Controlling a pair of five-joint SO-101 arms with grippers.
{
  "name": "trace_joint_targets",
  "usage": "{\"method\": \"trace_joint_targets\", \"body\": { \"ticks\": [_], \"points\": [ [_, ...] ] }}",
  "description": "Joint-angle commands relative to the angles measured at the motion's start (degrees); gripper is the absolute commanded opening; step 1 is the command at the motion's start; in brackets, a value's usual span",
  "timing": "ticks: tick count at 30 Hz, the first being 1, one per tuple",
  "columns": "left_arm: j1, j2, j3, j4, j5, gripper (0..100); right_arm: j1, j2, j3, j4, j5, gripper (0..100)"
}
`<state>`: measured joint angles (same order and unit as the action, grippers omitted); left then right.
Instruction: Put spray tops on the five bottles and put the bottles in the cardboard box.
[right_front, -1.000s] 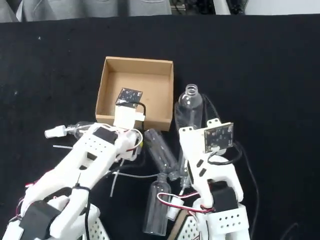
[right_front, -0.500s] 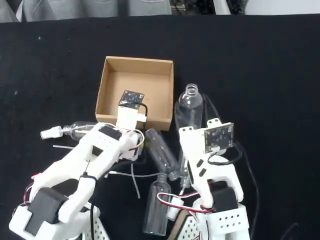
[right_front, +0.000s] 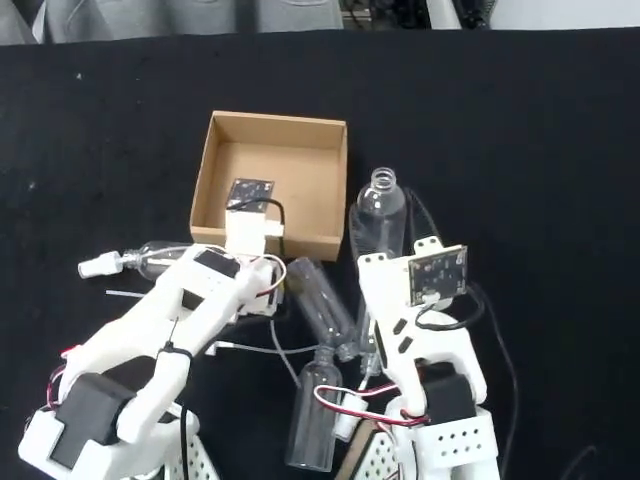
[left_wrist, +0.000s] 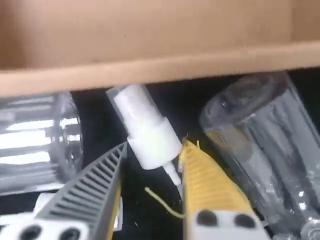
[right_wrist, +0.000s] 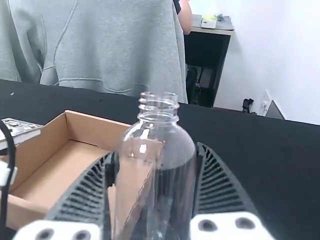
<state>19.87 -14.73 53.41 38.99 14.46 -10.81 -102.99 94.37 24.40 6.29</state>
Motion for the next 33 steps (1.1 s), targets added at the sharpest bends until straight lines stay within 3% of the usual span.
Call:
{"method": "trace_joint_targets", "body": {
  "ticks": [1,15,33],
  "points": [
    [-1.36,-0.62,-3.21,-1.32,9.23,15,1.67,-5.67,-1.63,-2.11,0.44,6.7],
    [-2.33,-0.7,-3.3,-0.88,14.51,15,1.67,-5.67,-1.63,-2.11,0.53,6.8],
    [-5.23,-0.7,-3.3,-0.7,14.86,15,1.67,-5.67,-1.63,-2.11,0.53,6.8]
  ]
}}
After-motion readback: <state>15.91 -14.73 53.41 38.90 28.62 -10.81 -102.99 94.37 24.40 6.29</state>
